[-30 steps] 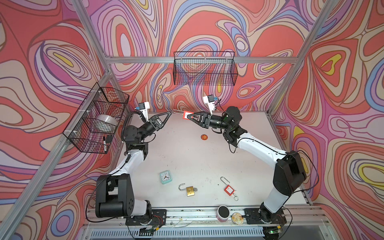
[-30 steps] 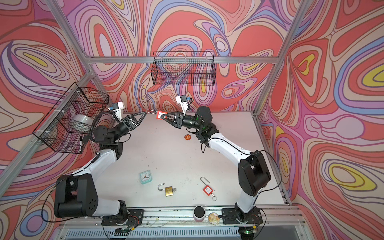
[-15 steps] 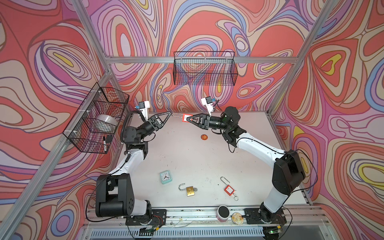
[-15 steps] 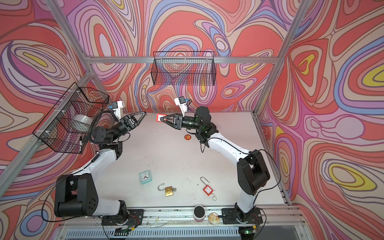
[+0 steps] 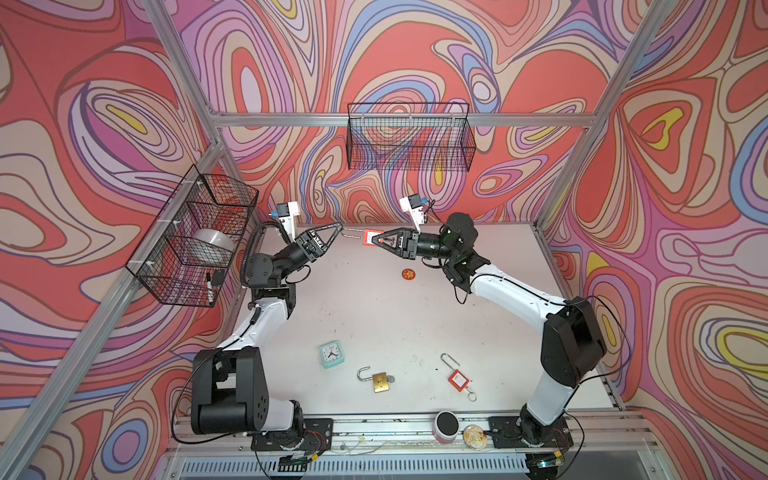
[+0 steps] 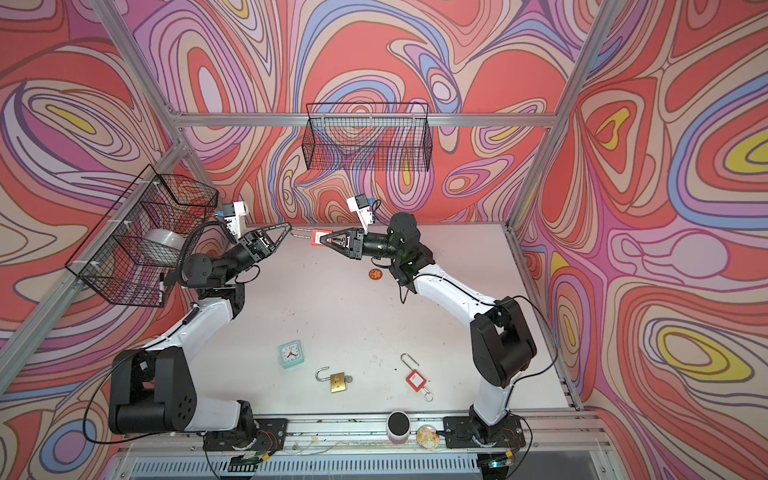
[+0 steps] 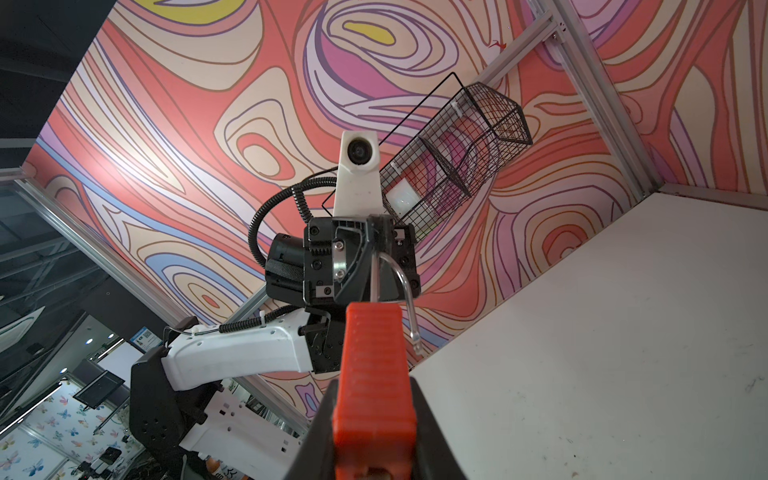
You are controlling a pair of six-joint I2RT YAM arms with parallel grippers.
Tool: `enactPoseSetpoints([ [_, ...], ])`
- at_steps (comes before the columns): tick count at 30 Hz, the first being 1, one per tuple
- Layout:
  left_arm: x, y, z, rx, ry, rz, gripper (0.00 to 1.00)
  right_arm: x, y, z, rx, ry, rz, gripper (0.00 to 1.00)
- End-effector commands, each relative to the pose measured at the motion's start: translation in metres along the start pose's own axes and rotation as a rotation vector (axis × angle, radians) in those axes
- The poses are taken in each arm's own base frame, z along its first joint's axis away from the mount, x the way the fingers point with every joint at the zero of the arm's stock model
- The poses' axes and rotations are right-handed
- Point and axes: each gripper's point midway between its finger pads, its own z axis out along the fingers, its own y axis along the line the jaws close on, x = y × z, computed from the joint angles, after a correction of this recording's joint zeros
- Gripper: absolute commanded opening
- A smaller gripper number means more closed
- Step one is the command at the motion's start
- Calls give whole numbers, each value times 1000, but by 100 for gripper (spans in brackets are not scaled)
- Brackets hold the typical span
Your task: Lock with the key
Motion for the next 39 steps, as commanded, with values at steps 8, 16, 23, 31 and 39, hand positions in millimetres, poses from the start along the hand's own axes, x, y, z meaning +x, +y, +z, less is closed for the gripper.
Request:
enactPoseSetpoints([
  [8,2,-21,-3,52,21,63,31,-10,9,6,-51,-3,-20,0],
  [16,1,-20,-4,46,9,80,52,-7,12,5,-61,13,-18,0],
  [23,2,-19,-3,47,17,73,33,-9,12,6,-58,9,-16,0],
  [31,4,-19,-4,45,18,64,9,-13,10,11,-84,7,-14,0],
  [39,6,-20,-4,50,28,68,0,-8,6,11,-71,23,-25,0],
])
